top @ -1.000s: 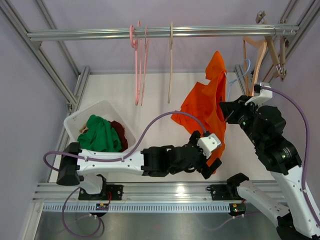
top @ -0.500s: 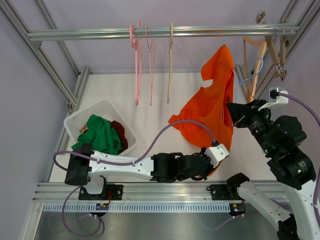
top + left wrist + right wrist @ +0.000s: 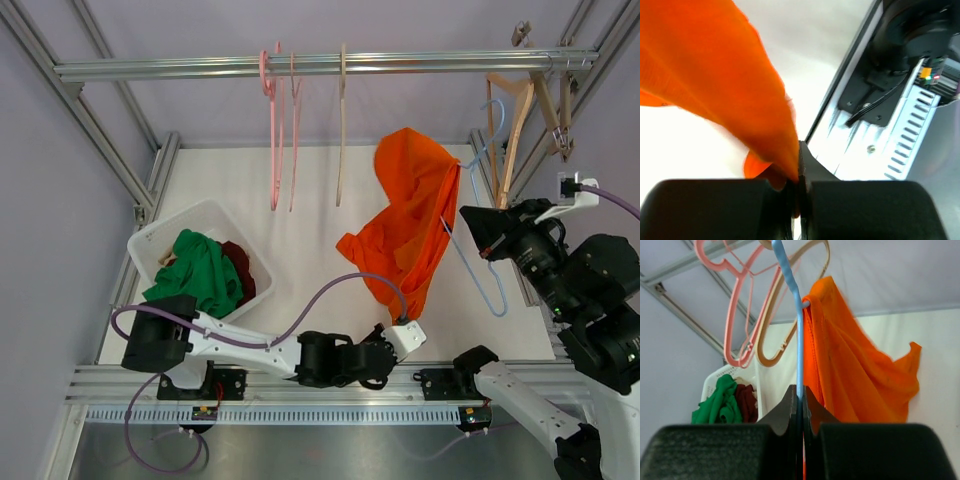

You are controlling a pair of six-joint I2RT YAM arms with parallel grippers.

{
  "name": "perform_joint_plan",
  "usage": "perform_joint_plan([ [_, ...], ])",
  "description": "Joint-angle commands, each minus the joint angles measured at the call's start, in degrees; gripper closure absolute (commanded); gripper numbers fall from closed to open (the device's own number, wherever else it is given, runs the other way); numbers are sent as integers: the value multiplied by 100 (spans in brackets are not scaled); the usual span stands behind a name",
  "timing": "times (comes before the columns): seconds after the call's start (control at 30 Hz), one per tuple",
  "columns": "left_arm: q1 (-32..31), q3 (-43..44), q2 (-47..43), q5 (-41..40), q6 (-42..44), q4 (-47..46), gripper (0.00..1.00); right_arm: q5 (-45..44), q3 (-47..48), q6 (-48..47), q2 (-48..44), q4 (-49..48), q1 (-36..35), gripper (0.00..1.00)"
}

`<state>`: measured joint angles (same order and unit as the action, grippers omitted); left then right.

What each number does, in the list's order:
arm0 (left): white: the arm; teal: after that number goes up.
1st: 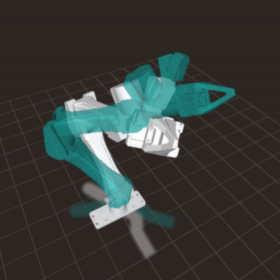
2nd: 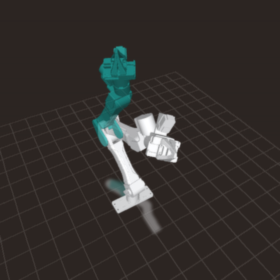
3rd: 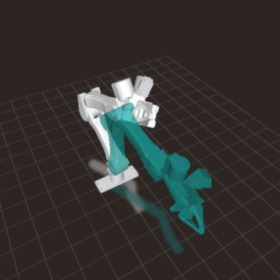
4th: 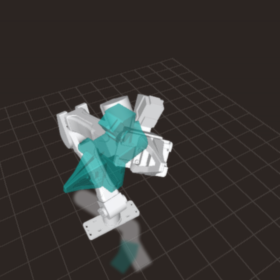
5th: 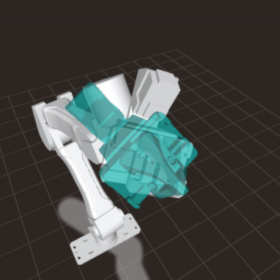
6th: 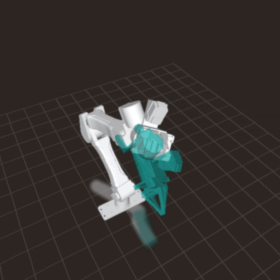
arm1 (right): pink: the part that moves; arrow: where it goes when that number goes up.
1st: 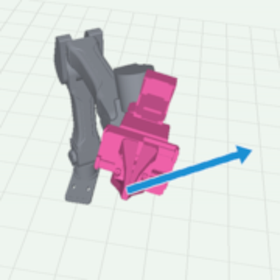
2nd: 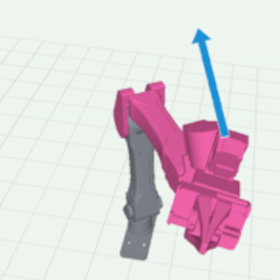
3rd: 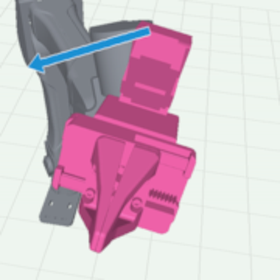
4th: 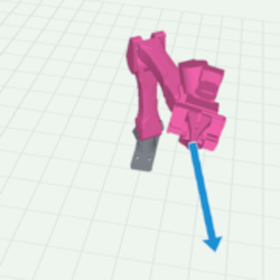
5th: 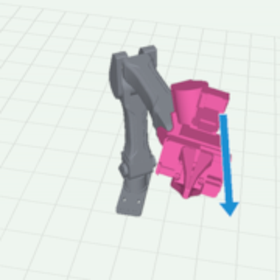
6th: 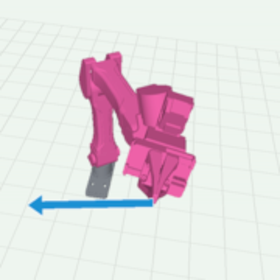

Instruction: Remove the t-shirt from the hanger

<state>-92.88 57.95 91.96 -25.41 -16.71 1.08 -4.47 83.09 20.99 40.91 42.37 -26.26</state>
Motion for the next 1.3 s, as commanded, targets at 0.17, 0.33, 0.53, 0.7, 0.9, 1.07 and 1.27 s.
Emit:
perform_joint_plan([
  [0.17,-72,286,-1117,-1114,931,-299,100,999,350,124,-951,-124,-28,100],
  [0.33,-37,699,-1435,-2011,2125,-951,97,1351,137,353,-1497,-19,-28,100],
  [0.53,138,1146,-1586,-2319,3566,-2374,80,1755,339,467,-2007,140,-28,100],
  [0.7,753,1701,-1295,-2065,3780,-2797,69,2169,533,651,-2148,149,-28,100],
  [0.9,1307,1956,-917,-1433,3834,-3114,13,2889,586,1063,-2227,-79,-28,100],
  [1.07,1475,2036,-803,-1089,3841,-3236,49,3057,682,1126,-2280,-98,-37,100],
  [1.27,1466,2194,-916,-1090,3904,-3071,100,2645,796,951,-2298,306,-37,100],
])
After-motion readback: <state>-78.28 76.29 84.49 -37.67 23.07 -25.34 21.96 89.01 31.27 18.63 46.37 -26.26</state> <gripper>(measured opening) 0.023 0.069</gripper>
